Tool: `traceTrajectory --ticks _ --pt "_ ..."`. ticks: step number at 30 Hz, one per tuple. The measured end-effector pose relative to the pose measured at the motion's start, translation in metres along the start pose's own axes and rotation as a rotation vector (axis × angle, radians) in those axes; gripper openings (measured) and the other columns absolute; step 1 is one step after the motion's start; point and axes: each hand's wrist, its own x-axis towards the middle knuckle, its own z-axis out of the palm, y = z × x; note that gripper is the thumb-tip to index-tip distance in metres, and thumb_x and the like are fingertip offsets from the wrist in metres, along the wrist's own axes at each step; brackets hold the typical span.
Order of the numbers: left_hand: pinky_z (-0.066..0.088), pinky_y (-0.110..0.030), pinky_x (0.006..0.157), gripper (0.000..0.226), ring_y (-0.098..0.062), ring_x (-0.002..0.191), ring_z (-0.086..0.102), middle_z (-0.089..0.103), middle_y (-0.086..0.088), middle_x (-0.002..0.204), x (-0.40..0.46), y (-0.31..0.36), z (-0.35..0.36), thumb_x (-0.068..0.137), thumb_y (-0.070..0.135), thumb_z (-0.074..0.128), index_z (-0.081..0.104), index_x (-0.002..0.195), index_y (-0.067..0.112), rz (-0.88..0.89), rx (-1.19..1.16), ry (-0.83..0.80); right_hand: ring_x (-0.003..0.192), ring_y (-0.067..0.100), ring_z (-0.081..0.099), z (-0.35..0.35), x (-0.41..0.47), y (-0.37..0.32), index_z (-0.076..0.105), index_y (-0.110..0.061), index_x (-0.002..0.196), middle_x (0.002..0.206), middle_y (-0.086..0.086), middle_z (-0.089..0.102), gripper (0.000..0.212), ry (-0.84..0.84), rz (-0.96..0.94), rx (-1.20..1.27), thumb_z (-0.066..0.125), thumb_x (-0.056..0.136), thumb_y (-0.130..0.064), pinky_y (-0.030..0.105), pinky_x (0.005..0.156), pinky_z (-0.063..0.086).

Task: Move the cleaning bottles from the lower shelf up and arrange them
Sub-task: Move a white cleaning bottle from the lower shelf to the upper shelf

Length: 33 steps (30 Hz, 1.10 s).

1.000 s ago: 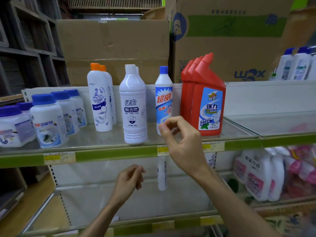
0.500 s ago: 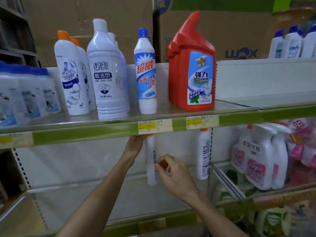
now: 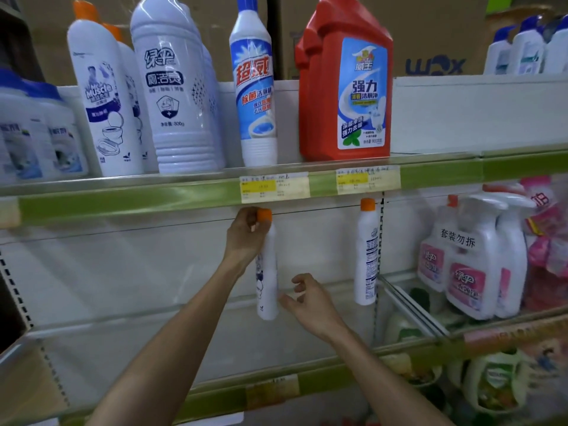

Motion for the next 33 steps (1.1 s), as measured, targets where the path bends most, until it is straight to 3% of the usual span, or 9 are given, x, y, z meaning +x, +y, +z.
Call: traceTrajectory --ticks 3,7,12,16,20,22,24,29,33 --pt "0.047 -0.018 0.071 0.022 -0.011 0.084 0.061 0.065 0.011 0.091 -0.012 0.004 -0.010 0.088 0.021 0.072 0.062 0.107 0.019 0.075 -0.014 -0.013 0.115 0.017 0.053 0.009 0.004 0.001 0.036 -0.028 0.146 0.135 0.000 0.047 0.080 -0.033 0.027 0.063 0.076 0.081 -0.050 0.027 0.085 0.047" --pt "0.046 -0.007 0.077 0.031 0.003 0.096 0.061 0.066 0.017 0.109 -0.039 0.003 -0.026 0.087 0.024 0.075 0.066 0.116 0.032 0.256 0.031 -0.159 0.124 0.018 0.050 0.023 0.004 0.002 0.028 -0.031 0.152 0.142 0.001 0.044 0.095 -0.068 0.001 0.103 0.082 0.076 -0.048 0.029 0.087 0.046" --pt "0.053 -0.015 0.081 0.019 -0.001 0.097 0.069 0.075 0.013 0.105 -0.064 0.003 -0.028 0.091 0.028 0.073 0.065 0.108 0.026 0.293 -0.049 -0.257 0.116 0.017 0.055 0.034 0.000 0.004 0.041 -0.029 0.144 0.137 0.002 0.054 0.074 -0.079 -0.075 0.078 0.081 0.083 -0.040 0.029 0.088 0.049" --pt "0.051 -0.012 0.081 0.021 -0.003 0.100 0.069 0.074 0.008 0.105 -0.079 0.003 -0.030 0.093 0.020 0.072 0.064 0.112 0.018 0.399 -0.068 -0.257 0.117 0.018 0.058 0.039 -0.006 0.007 0.046 -0.032 0.134 0.132 -0.005 0.058 0.058 -0.091 -0.116 0.086 0.078 0.086 -0.038 0.026 0.084 0.048" --pt "0.056 -0.028 0.085 0.021 -0.016 0.099 0.069 0.072 0.002 0.103 -0.096 0.004 -0.036 0.093 0.016 0.070 0.063 0.113 0.012 0.488 -0.110 -0.206 0.101 -0.006 0.061 0.036 -0.018 0.004 0.046 -0.055 0.109 0.109 -0.033 0.060 0.041 -0.074 -0.189 0.099 0.076 0.086 -0.038 0.007 0.070 0.045" --pt "0.057 -0.030 0.085 0.023 -0.017 0.099 0.069 0.071 0.000 0.103 -0.107 0.011 -0.038 0.093 0.017 0.069 0.062 0.113 0.010 0.561 -0.118 -0.198 0.099 -0.014 0.059 0.032 -0.025 0.000 0.046 -0.063 0.108 0.105 -0.039 0.062 0.043 -0.069 -0.236 0.111 0.075 0.083 -0.044 0.003 0.070 0.045" --pt "0.057 -0.033 0.085 0.026 -0.017 0.099 0.069 0.071 -0.003 0.104 -0.117 0.022 -0.042 0.092 0.019 0.069 0.062 0.114 0.007 0.644 -0.120 -0.196 0.101 -0.010 0.060 0.027 -0.034 -0.008 0.044 -0.067 0.113 0.110 -0.039 0.063 0.046 -0.058 -0.273 0.115 0.074 0.081 -0.051 0.007 0.074 0.046" --pt "0.059 -0.031 0.083 0.033 -0.014 0.097 0.072 0.073 -0.006 0.105 -0.129 0.076 -0.060 0.091 0.025 0.069 0.062 0.115 0.004 0.816 -0.123 -0.158 0.107 -0.002 0.065 0.015 -0.057 -0.056 0.050 -0.046 0.129 0.119 -0.033 0.065 0.048 -0.055 -0.408 0.141 0.072 0.087 -0.055 0.014 0.085 0.051" --pt "0.060 -0.046 0.078 0.030 -0.025 0.090 0.074 0.073 -0.009 0.100 -0.116 0.138 -0.094 0.093 0.026 0.067 0.062 0.114 0.006 0.797 -0.174 -0.087 0.108 -0.001 0.064 0.001 -0.071 -0.116 0.051 -0.039 0.126 0.119 -0.028 0.065 0.047 -0.036 -0.452 0.219 0.072 0.088 -0.054 0.010 0.083 0.049"
